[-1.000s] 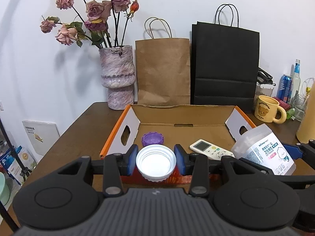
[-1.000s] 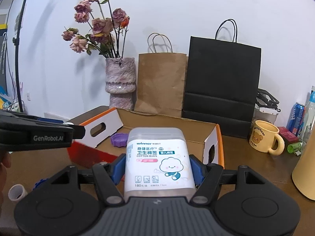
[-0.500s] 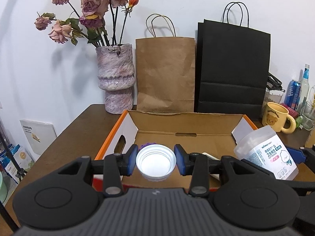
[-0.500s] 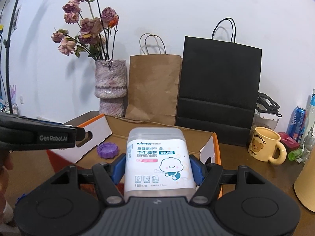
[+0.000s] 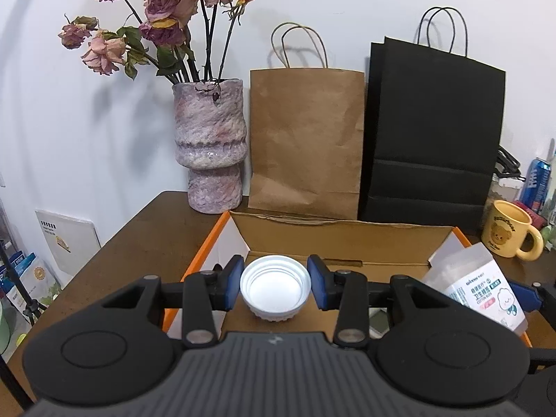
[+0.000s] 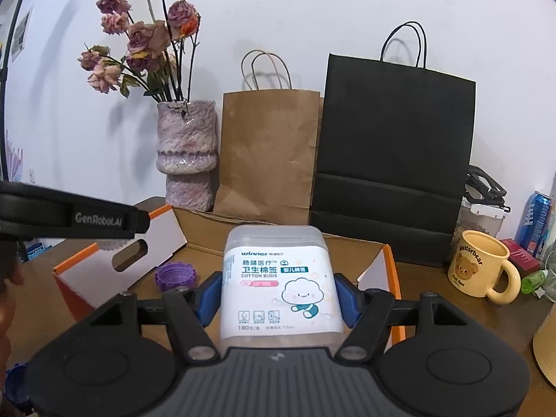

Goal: Organize rigid objects
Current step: 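Carry the white cap and cotton-swab box over the red box with both grippers, then open both grippers to drop the white cap and cotton-swab box into the box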

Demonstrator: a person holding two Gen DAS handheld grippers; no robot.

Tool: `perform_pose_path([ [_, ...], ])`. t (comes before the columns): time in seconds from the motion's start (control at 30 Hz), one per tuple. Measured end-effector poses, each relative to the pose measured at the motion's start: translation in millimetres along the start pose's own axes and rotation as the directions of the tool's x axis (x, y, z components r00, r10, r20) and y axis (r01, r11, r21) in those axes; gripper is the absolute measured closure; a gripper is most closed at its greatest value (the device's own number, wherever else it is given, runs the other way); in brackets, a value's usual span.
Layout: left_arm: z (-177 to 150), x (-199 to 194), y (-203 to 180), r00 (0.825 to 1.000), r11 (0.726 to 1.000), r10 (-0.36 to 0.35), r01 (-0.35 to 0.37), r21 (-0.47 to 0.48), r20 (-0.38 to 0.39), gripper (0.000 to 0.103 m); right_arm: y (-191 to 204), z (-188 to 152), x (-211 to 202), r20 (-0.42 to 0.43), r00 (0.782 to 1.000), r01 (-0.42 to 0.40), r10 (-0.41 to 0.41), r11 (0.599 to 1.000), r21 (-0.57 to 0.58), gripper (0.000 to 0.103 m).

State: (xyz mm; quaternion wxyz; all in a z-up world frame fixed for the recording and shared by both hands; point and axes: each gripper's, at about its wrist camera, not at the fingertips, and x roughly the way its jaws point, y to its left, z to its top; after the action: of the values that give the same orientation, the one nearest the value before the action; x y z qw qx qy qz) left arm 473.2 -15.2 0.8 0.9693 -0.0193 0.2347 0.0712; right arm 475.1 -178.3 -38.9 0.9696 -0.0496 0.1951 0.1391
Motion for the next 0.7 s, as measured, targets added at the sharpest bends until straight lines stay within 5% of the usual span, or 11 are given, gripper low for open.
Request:
perform_pose_path([
  [0.7, -5.6, 51.9, 3.4, 0.994, 0.998, 0.064, -0.061, 0.032, -0.09, 0.061, -16.2, -5.6, 38.8, -0.074, 0.997, 0.028, -0.028, 1.0, 0.009, 0.037],
])
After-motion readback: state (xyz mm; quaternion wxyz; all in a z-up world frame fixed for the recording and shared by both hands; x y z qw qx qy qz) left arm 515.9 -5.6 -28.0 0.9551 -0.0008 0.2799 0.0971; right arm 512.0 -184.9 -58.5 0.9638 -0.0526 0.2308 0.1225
